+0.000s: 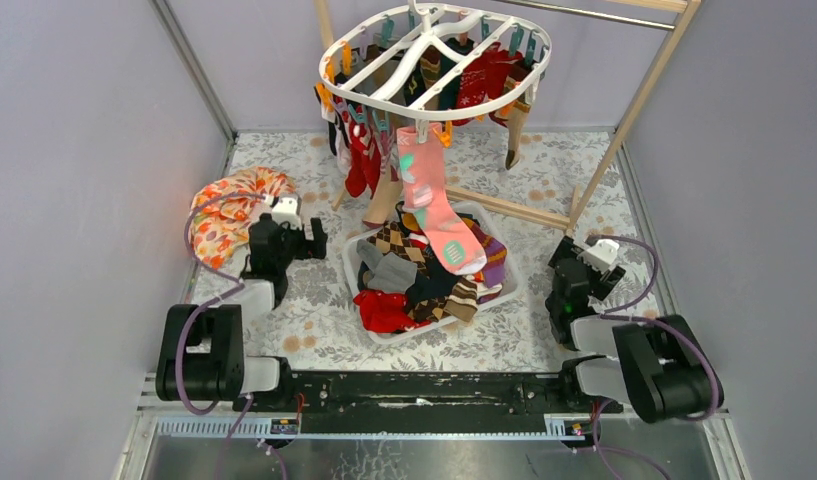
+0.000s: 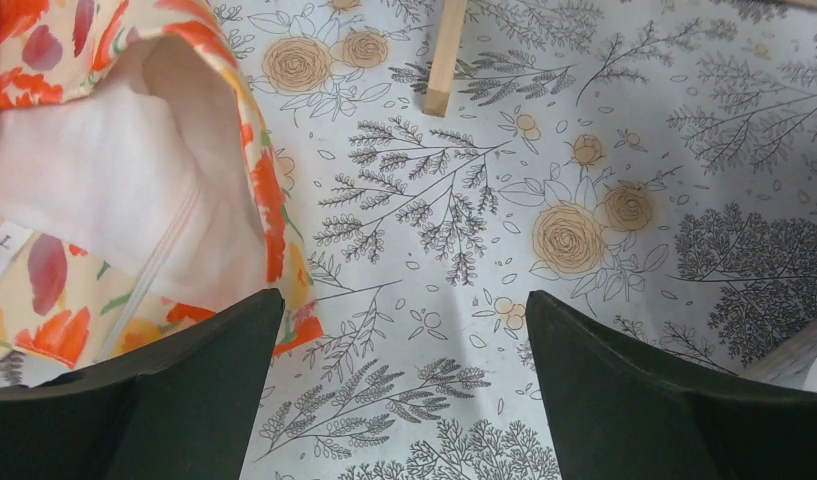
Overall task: Clip the socks to the hanger
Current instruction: Reset both arms
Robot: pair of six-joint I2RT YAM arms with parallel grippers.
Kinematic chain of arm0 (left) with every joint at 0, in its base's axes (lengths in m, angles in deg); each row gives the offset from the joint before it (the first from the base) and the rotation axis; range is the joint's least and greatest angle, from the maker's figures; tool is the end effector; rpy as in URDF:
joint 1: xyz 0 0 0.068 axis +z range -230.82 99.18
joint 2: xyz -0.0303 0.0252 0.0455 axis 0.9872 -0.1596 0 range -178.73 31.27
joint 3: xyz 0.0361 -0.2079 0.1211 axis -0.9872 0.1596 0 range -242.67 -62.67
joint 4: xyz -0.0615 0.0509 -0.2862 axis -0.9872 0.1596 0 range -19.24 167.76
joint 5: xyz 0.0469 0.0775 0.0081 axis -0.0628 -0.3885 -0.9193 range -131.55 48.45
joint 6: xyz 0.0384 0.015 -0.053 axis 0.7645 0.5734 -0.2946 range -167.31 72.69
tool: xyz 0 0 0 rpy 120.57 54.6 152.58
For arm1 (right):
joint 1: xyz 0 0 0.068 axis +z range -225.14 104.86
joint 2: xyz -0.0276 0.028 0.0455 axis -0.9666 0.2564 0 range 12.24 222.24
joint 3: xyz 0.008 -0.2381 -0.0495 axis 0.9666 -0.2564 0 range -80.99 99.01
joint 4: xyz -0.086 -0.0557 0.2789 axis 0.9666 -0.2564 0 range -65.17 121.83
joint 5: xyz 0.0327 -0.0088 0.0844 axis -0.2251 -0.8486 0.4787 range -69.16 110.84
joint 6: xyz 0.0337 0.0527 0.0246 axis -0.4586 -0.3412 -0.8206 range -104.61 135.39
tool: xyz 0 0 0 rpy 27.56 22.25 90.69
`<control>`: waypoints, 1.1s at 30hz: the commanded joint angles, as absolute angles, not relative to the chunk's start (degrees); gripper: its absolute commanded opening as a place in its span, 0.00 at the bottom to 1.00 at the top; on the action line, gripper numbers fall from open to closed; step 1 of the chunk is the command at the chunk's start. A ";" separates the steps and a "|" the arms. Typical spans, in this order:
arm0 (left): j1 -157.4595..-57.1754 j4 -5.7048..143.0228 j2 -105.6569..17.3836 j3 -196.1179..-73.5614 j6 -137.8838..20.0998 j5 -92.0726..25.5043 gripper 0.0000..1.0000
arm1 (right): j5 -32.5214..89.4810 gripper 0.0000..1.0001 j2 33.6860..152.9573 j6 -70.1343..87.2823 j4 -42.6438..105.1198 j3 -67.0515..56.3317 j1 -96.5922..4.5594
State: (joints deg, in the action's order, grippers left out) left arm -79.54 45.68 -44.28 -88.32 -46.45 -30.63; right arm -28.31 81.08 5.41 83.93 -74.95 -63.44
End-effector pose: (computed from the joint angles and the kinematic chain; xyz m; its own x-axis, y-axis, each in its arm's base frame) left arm 0.3049 -0.0033 0.1087 -0.4173 0.0055 -0.9087 0.1562 0.9855 -0.0658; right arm 0.2291 0.0061 0.0869 -0.0759 0.1001 -0.9921 0.6177 0.7858 0.0320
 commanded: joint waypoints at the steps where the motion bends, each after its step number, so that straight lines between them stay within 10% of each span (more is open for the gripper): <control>1: -78.69 18.33 -45.24 -81.56 -50.06 -31.02 0.99 | -21.84 1.00 88.18 9.19 104.62 -75.15 -65.13; 9: -78.37 -4.79 -56.48 -73.93 -53.00 -35.44 0.99 | -0.16 1.00 103.34 18.68 121.84 -75.69 -67.10; 15: -80.51 3.88 -55.94 -77.56 -50.44 -38.01 0.99 | 2.08 1.00 101.36 13.12 98.02 -65.10 -71.23; 33: -82.06 4.22 -55.98 -77.70 -49.88 -40.51 0.99 | 2.65 1.00 101.01 13.11 101.02 -66.42 -71.58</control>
State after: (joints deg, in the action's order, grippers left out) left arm -80.50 7.50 -55.97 -76.58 -51.52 -37.97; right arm 2.10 102.30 13.41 99.36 -66.38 -71.46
